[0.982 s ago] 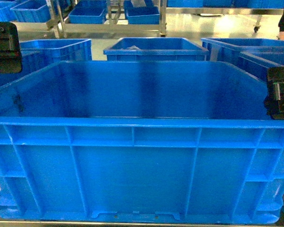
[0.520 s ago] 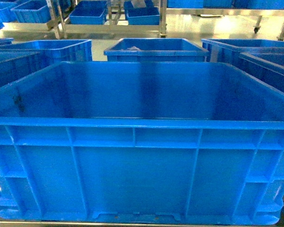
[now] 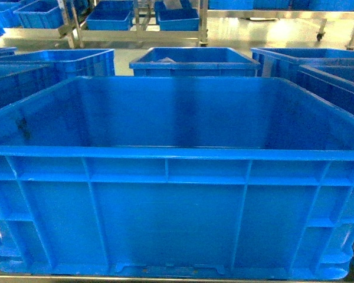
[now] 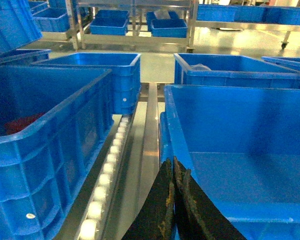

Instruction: Place box next to blue box on left shelf

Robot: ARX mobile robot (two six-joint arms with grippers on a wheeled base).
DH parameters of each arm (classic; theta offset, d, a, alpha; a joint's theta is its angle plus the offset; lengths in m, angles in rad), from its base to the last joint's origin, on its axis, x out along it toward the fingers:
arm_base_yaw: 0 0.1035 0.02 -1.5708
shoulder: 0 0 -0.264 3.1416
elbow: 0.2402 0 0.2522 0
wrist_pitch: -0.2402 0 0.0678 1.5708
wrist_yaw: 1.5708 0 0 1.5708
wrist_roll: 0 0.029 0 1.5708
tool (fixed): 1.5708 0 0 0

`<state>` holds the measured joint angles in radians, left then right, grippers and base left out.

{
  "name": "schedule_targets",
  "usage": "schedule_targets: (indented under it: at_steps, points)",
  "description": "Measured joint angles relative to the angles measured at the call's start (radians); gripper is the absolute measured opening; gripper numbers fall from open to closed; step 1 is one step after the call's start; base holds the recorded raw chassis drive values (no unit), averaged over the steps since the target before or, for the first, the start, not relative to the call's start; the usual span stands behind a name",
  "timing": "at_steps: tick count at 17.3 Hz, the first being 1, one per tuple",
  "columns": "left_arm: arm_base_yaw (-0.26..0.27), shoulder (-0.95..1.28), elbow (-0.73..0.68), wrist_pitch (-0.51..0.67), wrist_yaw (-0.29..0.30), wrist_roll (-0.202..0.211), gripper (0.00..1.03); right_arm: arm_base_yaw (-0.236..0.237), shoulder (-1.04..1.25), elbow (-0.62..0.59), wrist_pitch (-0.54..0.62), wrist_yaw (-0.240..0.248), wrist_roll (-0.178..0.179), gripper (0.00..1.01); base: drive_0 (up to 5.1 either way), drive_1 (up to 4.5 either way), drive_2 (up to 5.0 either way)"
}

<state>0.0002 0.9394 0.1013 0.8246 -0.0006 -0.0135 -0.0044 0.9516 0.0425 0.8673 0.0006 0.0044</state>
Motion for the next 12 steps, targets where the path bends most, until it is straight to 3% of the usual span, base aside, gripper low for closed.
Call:
schedule_targets:
  at_steps: [3, 12]
  points:
    - [0.001, -0.002, -0.037, 0.073, -0.002, 0.0, 0.03, 0.0, -0.065, -0.009, -0.038, 0.001, 0.0, 0.02, 0.0, 0.0, 0.0]
    - [0.001, -0.409, -0.085, -0.304, 0.0, 0.0, 0.03, 0.0, -0.478, -0.029, -0.398, 0.0, 0.0, 0.02, 0.0, 0.0, 0.0]
